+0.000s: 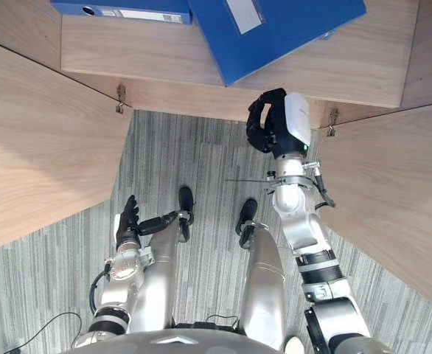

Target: Walk over to the cabinet, pick up the folder, carry it to the office cabinet, place the folder inside the office cabinet, then close the office cabinet door

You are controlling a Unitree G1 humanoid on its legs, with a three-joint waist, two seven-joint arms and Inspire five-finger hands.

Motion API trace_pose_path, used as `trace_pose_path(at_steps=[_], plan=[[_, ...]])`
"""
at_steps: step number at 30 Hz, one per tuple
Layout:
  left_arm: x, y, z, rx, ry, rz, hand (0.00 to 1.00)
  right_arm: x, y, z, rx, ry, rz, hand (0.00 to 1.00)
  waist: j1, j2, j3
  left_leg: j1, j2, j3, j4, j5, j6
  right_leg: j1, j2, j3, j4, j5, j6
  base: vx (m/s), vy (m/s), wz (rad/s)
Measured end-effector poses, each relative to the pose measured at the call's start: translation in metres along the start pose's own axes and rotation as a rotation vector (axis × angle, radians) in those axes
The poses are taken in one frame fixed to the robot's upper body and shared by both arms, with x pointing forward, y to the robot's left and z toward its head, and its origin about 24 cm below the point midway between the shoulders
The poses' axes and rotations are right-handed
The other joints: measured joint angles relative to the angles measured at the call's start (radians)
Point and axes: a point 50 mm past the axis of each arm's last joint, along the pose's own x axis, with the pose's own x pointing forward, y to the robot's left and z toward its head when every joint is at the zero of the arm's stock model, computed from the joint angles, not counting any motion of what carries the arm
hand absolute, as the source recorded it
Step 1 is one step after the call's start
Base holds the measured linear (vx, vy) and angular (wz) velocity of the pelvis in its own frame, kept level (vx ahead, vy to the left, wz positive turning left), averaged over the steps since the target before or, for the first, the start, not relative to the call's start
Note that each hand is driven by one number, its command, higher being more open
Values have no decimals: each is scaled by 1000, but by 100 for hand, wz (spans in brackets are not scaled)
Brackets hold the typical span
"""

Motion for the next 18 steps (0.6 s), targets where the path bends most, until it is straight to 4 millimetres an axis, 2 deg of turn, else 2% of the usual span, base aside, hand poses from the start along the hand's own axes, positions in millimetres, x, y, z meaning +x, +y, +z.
trace_pose_path(at_steps=[6,15,18], plan=[[1,3,2,5,-14,5,100,18,-4,12,-24,-67,-5,0,7,-2,1,-22,-1,-6,8,0,0,-17,-2,-5,6,0,0,-3,-2,1],[3,8,2,19,-18,14,100,42,-10,20,-74,-116,0,0,13,-9,5,-37,-11,-6,10,3,5,-33,-13,-6,16,0,0,-3,-3,1],[3,9,3,16,-24,14,100,50,-15,25,-46,-126,-12,0,14,-9,5,-41,-15,-10,9,5,8,-34,-16,-10,16,0,0,-17,-12,5]])
